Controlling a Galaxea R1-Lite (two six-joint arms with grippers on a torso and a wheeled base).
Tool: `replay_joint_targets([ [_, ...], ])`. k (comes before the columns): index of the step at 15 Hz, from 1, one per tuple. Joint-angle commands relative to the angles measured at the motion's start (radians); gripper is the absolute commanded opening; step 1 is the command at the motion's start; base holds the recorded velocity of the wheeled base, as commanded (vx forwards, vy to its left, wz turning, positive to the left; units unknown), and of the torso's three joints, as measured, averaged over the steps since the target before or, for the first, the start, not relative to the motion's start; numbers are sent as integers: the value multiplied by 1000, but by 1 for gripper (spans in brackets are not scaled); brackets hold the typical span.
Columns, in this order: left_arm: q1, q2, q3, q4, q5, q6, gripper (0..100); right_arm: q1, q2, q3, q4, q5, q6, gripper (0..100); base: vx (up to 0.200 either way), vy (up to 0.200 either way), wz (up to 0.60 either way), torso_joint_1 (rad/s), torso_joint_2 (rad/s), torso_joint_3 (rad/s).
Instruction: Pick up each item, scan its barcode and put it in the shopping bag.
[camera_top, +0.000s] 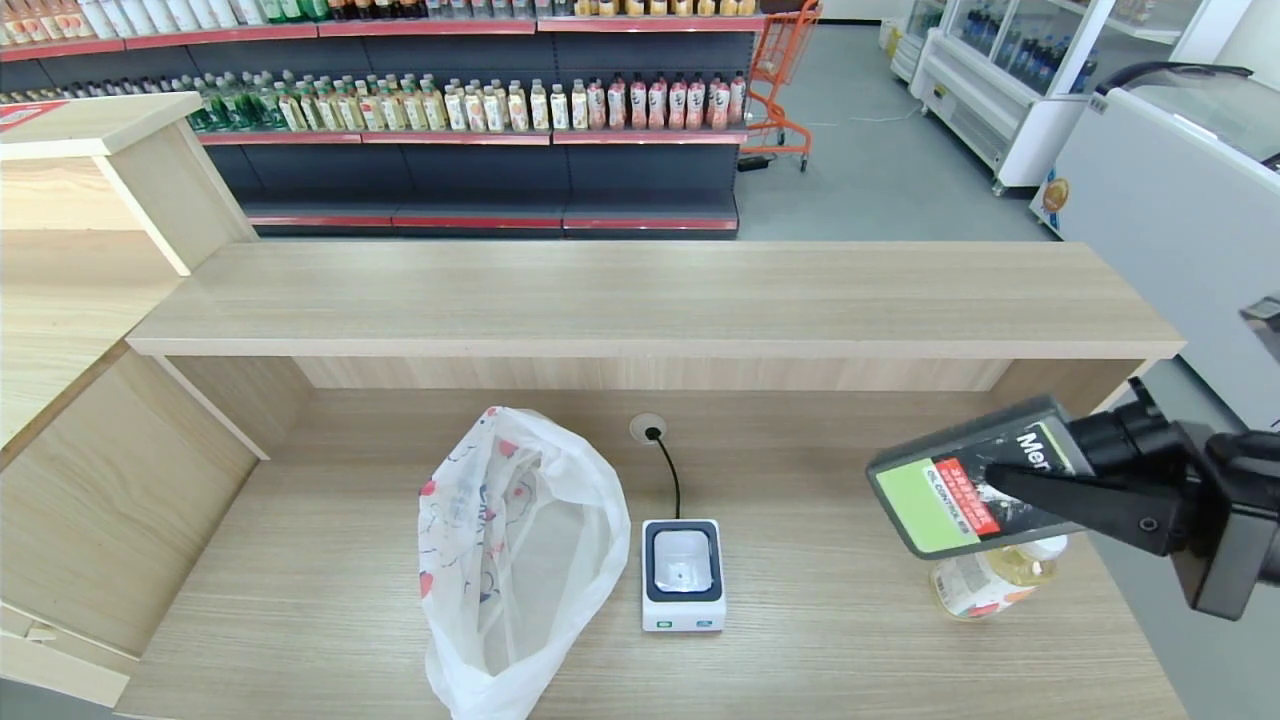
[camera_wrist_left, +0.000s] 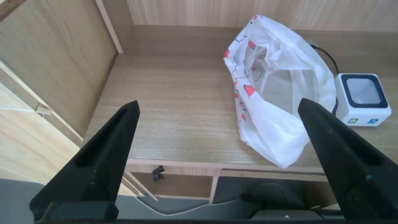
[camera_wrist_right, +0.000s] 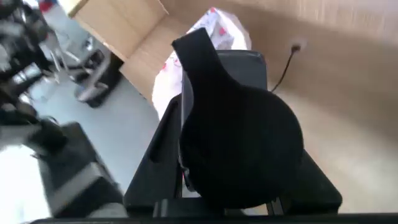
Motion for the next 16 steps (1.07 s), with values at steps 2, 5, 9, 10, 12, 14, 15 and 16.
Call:
replay_joint_targets([
  [2, 0, 0, 0, 0, 0, 0, 100, 73, 31, 38, 88, -96, 355, 0, 0, 0, 0, 0, 0, 0],
  [5, 0, 0, 0, 0, 0, 0, 100, 120, 98, 39, 72, -96, 389, 0, 0, 0, 0, 0, 0, 0],
  [9, 0, 0, 0, 0, 0, 0, 100, 122, 170, 39, 11, -104, 384, 0, 0, 0, 0, 0, 0, 0],
  [10, 0, 0, 0, 0, 0, 0, 100, 122, 170, 41, 11, -104, 389, 0, 0, 0, 0, 0, 0, 0],
  [12, 0, 0, 0, 0, 0, 0, 100, 119, 159, 72, 11, -105, 386, 0, 0, 0, 0, 0, 0, 0],
  [14, 0, 0, 0, 0, 0, 0, 100, 116, 159, 79, 11, -105, 386, 0, 0, 0, 0, 0, 0, 0],
  [15, 0, 0, 0, 0, 0, 0, 100, 116, 158, 79, 11, -105, 386, 0, 0, 0, 0, 0, 0, 0],
  [16, 0, 0, 0, 0, 0, -3, 100, 116, 156, 81, 11, -105, 386, 0, 0, 0, 0, 0, 0, 0],
])
